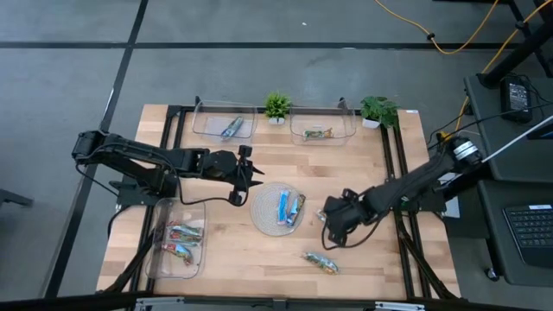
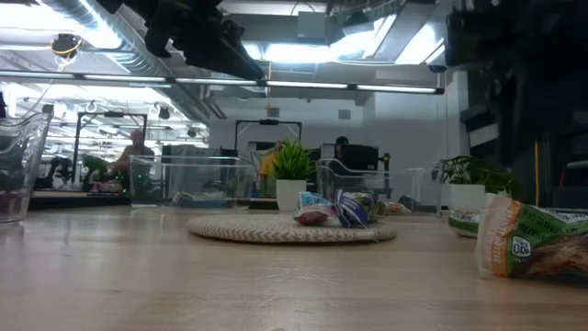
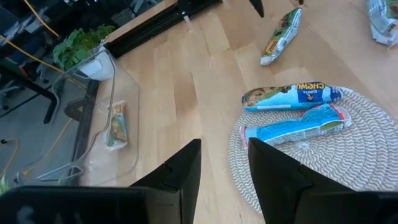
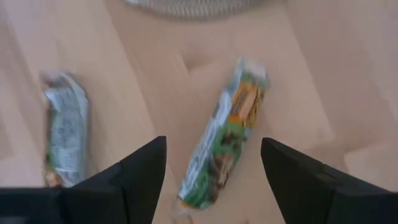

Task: Pick and place Granola Bars by type
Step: Put the yellow granola bar into the top right transparent bin

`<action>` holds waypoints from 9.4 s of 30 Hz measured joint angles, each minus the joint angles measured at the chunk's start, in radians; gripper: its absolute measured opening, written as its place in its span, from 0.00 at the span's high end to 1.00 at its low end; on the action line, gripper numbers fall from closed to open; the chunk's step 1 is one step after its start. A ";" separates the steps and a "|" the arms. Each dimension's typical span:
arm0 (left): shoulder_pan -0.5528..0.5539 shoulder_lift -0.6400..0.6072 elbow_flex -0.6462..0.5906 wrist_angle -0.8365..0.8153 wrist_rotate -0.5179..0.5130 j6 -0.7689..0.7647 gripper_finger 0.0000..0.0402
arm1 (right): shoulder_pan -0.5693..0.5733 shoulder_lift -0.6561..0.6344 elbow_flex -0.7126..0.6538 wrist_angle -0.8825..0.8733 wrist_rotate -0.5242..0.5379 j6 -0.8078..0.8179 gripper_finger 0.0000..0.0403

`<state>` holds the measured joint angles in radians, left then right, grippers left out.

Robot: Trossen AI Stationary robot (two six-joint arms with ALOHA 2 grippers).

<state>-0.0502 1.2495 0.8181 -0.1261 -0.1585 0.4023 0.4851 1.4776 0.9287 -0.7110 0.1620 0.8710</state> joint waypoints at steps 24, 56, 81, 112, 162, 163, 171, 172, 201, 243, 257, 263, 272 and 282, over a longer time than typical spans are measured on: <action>0.000 0.026 -0.001 0.003 0.008 0.011 0.69 | 0.076 0.225 0.000 -0.033 -0.077 0.166 0.35; 0.000 0.025 -0.001 0.003 0.008 0.012 0.69 | 0.074 0.198 0.000 -0.078 0.008 0.142 0.95; 0.000 0.068 -0.001 0.050 0.053 0.057 0.70 | -0.010 -0.371 0.134 -0.092 0.370 -0.213 0.95; 0.000 0.068 -0.001 0.113 0.055 0.072 0.71 | -0.760 -0.481 0.219 -0.061 0.050 -0.837 0.98; 0.000 0.067 -0.050 0.135 0.101 0.072 0.73 | -1.231 0.239 0.343 -0.061 -0.261 -1.147 0.93; 0.000 0.067 -0.052 0.134 0.101 0.070 0.73 | -1.231 0.250 0.343 -0.060 -0.261 -1.152 0.94; 0.000 0.067 -0.056 0.137 0.101 0.046 0.73 | -1.231 0.326 0.343 -0.040 -0.261 -1.168 0.95; 0.000 0.067 -0.056 0.137 0.101 0.043 0.73 | -1.231 0.333 0.343 -0.039 -0.262 -1.168 0.93; 0.000 0.067 -0.056 0.138 0.100 0.038 0.74 | -1.268 0.340 0.343 -0.044 -0.260 -1.203 0.66; 0.000 0.058 -0.057 0.285 0.124 -0.001 0.75 | -0.299 -0.359 0.343 -0.365 0.028 -0.642 0.64; -0.001 -0.122 -0.056 0.310 0.187 -0.053 0.76 | 0.052 -0.199 0.343 -0.332 0.263 -0.424 0.64; -0.005 -0.189 -0.056 0.282 0.257 -0.093 0.76 | 0.123 -0.097 0.342 -0.250 0.252 -0.406 0.64; -0.032 -0.194 -0.056 0.273 0.256 -0.078 0.76 | 0.151 0.027 0.342 -0.108 0.115 -0.447 0.64; -0.047 -0.194 -0.056 0.272 0.241 -0.183 0.75 | 0.146 0.162 0.342 -0.107 0.075 -0.259 0.64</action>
<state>-0.0975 1.0557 0.7620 0.1459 0.0823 0.2189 0.6307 1.6395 1.2709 -0.8182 0.2367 0.6121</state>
